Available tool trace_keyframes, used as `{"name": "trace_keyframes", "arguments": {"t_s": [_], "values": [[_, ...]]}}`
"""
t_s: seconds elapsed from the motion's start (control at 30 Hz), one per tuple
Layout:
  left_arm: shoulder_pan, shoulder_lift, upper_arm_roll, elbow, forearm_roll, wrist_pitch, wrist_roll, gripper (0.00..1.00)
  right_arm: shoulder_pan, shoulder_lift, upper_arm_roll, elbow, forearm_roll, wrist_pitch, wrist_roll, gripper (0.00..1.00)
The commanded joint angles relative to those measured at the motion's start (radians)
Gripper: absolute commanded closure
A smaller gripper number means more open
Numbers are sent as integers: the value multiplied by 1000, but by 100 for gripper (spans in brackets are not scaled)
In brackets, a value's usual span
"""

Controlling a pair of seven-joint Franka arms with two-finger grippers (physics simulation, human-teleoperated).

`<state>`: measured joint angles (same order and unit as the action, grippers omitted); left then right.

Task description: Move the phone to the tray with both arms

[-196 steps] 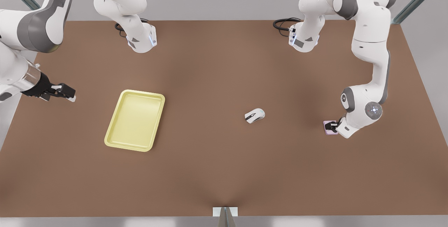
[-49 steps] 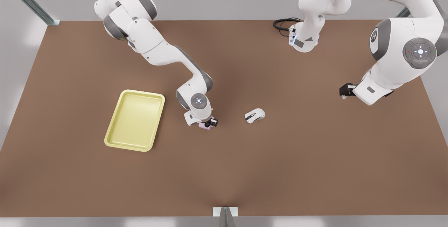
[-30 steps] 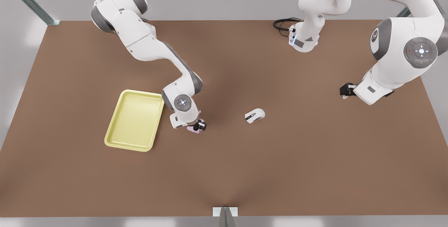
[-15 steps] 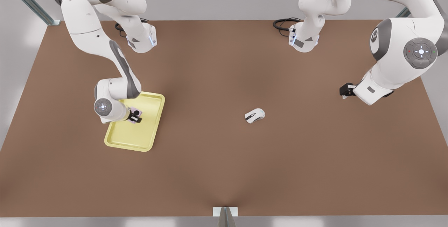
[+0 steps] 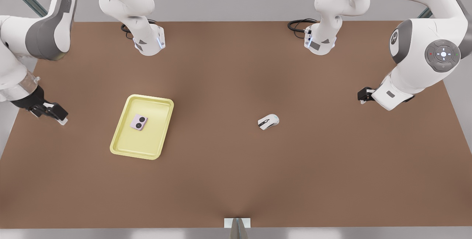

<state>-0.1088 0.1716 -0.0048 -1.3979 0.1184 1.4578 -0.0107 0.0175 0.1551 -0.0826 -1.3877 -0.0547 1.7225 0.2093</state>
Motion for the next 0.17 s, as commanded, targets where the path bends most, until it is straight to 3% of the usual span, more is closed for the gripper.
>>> {"name": "trace_keyframes", "arguments": {"t_s": [0.0,0.13], "values": [[0,2,0,0,3,4,-11,0,22,4,1,9,-1,-216,-283,0],[0,11,-1,13,6,1,-9,0,21,15,3,19,29,-228,-281,0]]}}
